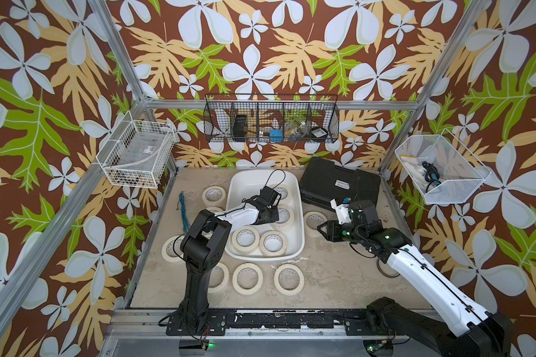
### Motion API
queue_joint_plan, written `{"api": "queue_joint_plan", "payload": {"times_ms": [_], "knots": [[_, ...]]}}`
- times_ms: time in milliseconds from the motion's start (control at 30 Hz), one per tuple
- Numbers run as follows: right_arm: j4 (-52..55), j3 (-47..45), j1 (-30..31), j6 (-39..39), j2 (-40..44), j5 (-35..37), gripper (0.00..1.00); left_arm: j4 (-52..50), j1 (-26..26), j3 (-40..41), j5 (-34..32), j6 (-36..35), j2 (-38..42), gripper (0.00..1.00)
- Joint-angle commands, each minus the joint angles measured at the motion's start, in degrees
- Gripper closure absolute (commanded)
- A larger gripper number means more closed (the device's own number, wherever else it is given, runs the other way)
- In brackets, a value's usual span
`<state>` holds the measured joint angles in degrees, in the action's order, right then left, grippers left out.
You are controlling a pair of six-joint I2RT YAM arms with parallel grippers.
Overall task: Take out the art tape in the storage box
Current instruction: Pick up the art tape from the storage box.
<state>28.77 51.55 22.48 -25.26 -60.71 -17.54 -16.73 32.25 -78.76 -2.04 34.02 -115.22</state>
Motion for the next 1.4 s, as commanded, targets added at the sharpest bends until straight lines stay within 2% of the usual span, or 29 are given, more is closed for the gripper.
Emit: {"api": "queue_joint_plan", "payload": {"times_ms": [0, 167, 433, 567, 933, 1200, 1367], "knots": [[0.6, 0.8, 0.1, 0.0, 0.5, 0.8, 0.54, -3.0, -0.2, 0.4, -1.7, -0.1, 2.1, 0.94], [0.9, 1.5, 0.1, 0.0, 0.5, 1.2, 0.54, -8.6, -0.2, -0.4, -5.0, -1.0, 7.2, 1.00], [0.9, 3.5, 0.1, 0.0, 0.0, 1.6, 0.54, -16.9, 0.1, -1.9, -8.3, -2.4, 16.1, 1.00], [1.0, 5.2, 0.1, -0.1, -0.3, 2.1, 0.54, -20.2, 2.2, -3.1, -9.5, -2.6, 19.7, 1.00], [-2.1, 8.7, 0.7, -1.7, -2.6, 3.5, 0.54, -21.8, 10.1, -2.6, -6.3, -1.2, 26.0, 0.99], [-3.1, 14.1, 3.6, -2.2, -8.3, 7.0, 0.54, -21.1, 10.7, -2.0, -3.4, -0.6, 27.1, 0.99], [-3.9, 17.3, 8.2, -0.7, -13.3, 12.0, 0.53, -21.0, 10.9, -1.9, -3.5, -0.7, 26.9, 0.99]]}}
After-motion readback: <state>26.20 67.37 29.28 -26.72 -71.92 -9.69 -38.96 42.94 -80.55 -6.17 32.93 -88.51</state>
